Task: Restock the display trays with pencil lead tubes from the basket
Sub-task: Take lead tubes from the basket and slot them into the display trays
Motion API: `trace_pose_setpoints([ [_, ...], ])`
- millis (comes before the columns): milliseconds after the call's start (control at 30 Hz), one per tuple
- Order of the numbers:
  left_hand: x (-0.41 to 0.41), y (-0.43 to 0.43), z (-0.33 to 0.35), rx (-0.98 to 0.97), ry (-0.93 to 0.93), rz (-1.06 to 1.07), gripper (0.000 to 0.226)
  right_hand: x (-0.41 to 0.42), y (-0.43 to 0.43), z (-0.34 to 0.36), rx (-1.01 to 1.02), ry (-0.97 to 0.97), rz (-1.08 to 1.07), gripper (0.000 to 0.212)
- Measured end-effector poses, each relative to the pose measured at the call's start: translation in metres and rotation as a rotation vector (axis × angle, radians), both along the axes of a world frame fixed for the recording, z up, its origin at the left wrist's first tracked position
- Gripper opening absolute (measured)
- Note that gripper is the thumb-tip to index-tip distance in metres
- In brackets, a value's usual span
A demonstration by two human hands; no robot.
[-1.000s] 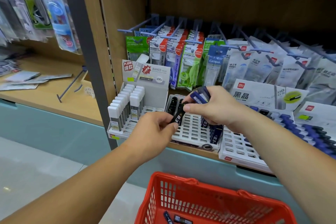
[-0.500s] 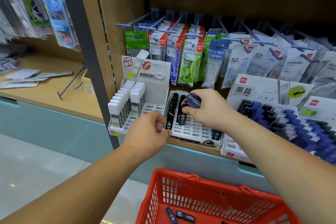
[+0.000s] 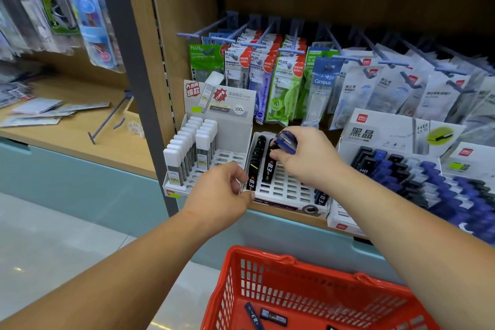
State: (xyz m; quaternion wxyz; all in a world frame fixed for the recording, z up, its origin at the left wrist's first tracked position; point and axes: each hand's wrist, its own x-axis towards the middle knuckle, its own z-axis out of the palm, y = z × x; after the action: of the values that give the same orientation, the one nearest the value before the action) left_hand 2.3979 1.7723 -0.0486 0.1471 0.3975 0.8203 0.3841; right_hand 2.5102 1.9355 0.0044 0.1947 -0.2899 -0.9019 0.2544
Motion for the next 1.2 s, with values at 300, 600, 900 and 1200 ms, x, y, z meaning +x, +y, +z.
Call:
trace_pose_setpoints([
  [300,-0.001,0.000,-0.001,0.004,0.002,-0.012,0.019,0.002,0.001,-0.001,0.018,-0.048,0.030,0.035],
  [600,0.000,-0.001,-0.001,-0.003,0.006,-0.014,0.020,0.000,0.001,-0.003,0.078,-0.125,-0.019,0.028],
  [900,0.004,0.002,0.005,-0.010,0.008,-0.010,0.019,0.000,-0.006,-0.002,0.042,-0.111,-0.005,0.032],
  [1200,0.043,0.002,0.038,0.250,-0.247,-0.166,0.017,0.028,-0.045,0.044,-0.935,0.333,-0.137,0.049],
])
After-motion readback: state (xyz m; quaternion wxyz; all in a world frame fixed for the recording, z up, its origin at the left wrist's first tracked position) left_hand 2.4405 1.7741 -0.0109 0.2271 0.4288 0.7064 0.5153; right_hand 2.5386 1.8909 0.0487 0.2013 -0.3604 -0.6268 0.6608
